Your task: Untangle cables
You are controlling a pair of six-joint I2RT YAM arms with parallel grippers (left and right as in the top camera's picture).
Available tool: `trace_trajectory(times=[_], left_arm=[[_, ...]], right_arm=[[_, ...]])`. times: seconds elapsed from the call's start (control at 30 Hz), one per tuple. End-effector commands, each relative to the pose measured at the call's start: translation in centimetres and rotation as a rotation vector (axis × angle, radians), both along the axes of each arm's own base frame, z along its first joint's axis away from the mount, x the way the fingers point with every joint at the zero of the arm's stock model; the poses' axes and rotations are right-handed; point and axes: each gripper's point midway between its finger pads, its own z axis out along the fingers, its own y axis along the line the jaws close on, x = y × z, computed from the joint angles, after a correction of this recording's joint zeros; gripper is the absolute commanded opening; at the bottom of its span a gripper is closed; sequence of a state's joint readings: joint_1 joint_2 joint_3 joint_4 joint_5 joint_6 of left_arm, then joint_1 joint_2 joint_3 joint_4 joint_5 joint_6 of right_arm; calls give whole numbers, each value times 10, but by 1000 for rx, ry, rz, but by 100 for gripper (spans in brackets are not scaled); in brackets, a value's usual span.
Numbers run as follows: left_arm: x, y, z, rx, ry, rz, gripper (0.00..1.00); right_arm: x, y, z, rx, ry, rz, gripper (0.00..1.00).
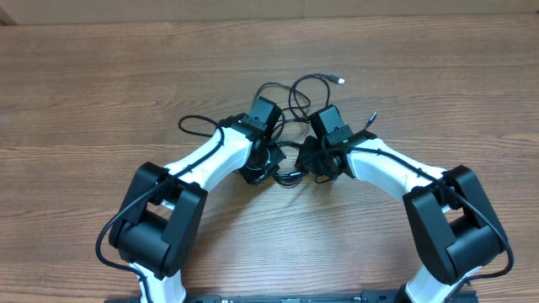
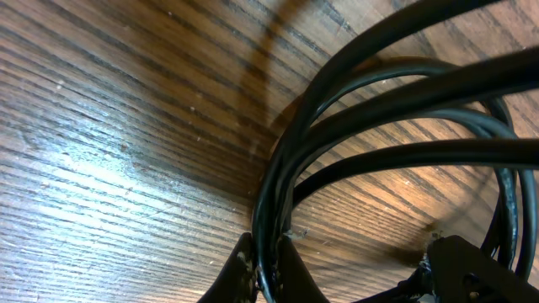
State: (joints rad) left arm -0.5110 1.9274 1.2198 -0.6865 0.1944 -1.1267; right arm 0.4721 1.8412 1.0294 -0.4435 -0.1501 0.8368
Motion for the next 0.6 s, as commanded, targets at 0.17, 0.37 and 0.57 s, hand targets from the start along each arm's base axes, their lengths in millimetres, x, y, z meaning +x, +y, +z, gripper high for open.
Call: trace_trajectory(times=[0.17,0.37,0.57], left_arm=[[4,12,10,23,-23,-91,4],[36,45,74,16,-163,-198,4],[55,89,117,43,-271,-257,4]], right_arm=[[10,-3,14,-14,-45,-12,4],[8,-25,9,-85,-20,-56,4],[11,-35,8,-84,-13,-63,4]])
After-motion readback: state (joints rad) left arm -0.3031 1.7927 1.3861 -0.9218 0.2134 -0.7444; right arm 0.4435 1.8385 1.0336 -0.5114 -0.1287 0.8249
